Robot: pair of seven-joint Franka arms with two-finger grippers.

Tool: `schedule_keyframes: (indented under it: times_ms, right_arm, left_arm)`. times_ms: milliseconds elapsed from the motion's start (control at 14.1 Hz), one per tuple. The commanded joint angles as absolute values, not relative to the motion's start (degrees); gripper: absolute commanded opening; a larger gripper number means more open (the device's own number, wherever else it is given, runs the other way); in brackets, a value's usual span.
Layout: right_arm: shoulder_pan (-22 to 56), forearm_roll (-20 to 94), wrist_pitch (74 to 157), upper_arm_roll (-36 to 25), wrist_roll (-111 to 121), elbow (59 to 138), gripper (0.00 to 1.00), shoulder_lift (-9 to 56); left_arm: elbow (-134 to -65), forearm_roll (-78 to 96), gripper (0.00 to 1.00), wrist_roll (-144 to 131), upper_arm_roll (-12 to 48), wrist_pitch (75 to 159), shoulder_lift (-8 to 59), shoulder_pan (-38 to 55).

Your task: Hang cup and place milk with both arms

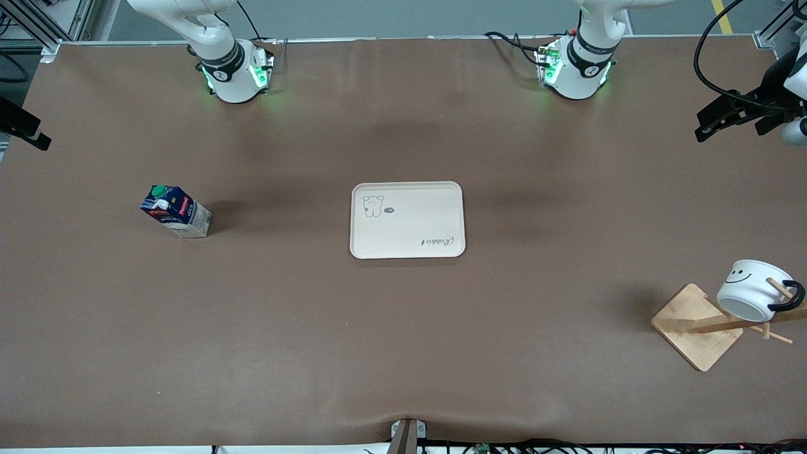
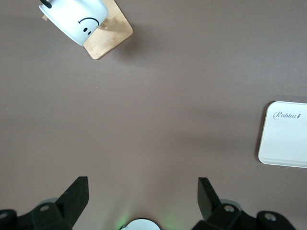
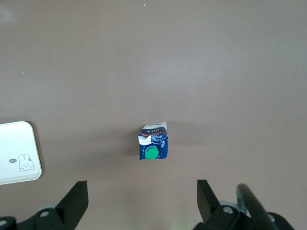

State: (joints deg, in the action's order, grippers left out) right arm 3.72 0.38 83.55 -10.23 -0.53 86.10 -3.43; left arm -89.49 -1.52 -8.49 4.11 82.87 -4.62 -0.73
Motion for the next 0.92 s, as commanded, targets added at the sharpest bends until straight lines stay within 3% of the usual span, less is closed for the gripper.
schedule_keyframes:
  times_ms: [0, 853]
  right_arm:
    - [3.1, 1.3, 81.5, -10.3, -0.3, 85.8, 1.0, -4.1]
    - [3.5, 1.3, 81.7, -9.9, -0.3, 85.6, 1.0, -4.0]
  left_arm:
    - [-88.4, -2.6, 1.0, -8.0, 4.3, 81.8, -3.7, -1.0]
    - [-88.3, -2.6, 1.0, -7.7, 4.2, 81.8, -3.4, -1.1]
